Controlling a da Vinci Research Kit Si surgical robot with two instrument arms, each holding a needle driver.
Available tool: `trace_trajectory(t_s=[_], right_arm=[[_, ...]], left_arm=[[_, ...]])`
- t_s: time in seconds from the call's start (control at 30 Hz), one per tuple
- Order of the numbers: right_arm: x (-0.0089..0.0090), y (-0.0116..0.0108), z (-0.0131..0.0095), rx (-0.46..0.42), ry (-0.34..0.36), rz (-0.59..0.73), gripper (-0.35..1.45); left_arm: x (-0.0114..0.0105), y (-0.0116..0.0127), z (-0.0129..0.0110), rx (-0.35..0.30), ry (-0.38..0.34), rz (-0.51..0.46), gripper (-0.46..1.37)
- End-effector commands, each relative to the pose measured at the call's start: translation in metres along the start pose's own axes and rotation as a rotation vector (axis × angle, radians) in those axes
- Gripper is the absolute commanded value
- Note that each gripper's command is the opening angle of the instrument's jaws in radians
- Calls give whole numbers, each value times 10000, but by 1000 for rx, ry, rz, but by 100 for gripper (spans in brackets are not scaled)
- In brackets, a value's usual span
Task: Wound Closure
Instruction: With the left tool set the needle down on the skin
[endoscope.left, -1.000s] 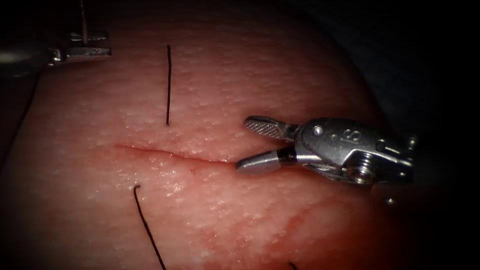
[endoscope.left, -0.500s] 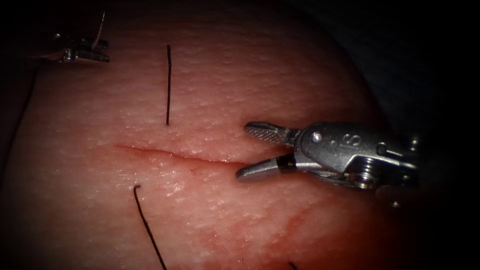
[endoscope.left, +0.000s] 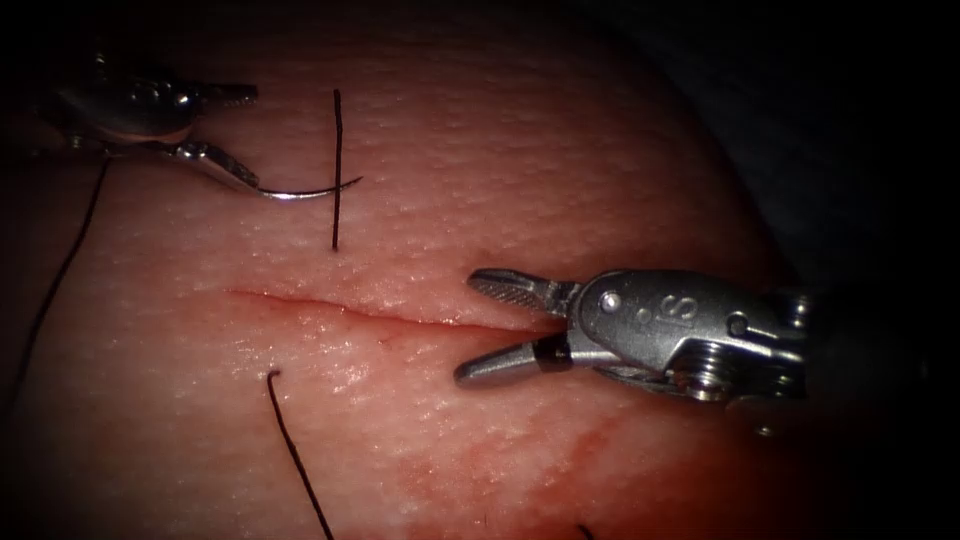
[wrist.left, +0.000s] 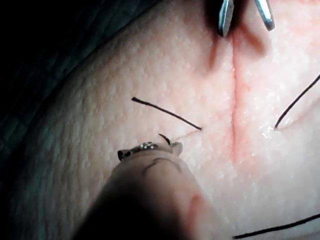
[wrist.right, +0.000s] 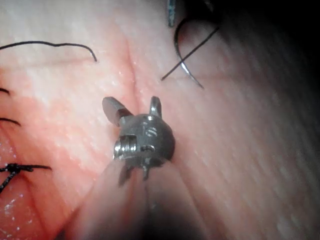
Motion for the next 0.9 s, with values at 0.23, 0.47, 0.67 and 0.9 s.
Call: trace_trajectory(t_s=[0.23, 0.47, 0.67, 0.9], right_arm=[[0, -1, 0, 5, 0, -1, 103], [0, -1, 0, 5, 0, -1, 103], [0, -1, 0, 5, 0, -1, 103], [0, 0, 0, 4, 0, -1, 102]], left_arm=[[-7, -1, -10, 18, 4, 3, 81], [-15, -4, -16, 18, 77, 4, 63], [-15, -5, -15, 18, 80, 4, 54], [-16, -5, -14, 20, 80, 4, 53]])
